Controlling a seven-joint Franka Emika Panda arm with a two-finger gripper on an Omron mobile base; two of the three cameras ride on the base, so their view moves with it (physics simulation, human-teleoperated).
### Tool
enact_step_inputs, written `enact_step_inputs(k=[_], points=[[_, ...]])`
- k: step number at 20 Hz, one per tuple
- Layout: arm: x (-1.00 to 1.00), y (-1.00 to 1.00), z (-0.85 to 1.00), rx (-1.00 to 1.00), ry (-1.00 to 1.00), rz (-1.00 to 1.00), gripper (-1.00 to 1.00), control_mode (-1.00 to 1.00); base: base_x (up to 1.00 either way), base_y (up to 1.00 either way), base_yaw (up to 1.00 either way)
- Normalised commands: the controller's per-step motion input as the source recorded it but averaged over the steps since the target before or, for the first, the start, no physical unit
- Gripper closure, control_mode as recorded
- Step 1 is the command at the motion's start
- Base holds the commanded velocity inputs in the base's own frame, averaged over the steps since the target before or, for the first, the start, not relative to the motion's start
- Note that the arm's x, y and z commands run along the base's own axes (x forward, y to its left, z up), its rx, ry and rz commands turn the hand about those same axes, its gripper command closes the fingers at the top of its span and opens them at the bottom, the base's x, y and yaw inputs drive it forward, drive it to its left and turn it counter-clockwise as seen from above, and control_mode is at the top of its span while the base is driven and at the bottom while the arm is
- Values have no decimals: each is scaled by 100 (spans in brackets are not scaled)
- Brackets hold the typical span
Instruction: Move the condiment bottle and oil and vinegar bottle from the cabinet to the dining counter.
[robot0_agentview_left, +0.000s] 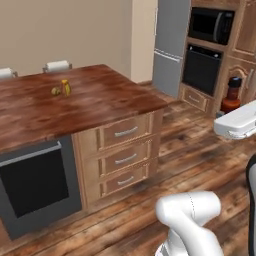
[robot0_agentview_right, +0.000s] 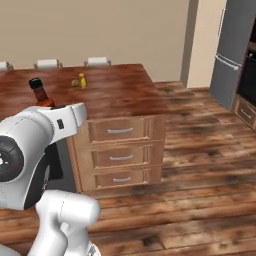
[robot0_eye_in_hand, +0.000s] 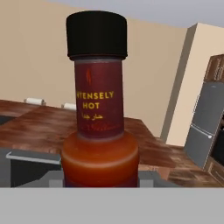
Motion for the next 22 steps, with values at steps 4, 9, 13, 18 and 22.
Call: enact_step_inputs(k=[4,9,13,18,22], points=[[0,0,0,0,0,0,100,100,6,-100,29],[0,0,0,0,0,0,100,100,7,-97,30],[0,0,0,0,0,0,100,100,7,-93,33],[0,0,0,0,0,0,100,100,7,-91,34],[0,0,0,0,0,0,100,100,10,-88,36]])
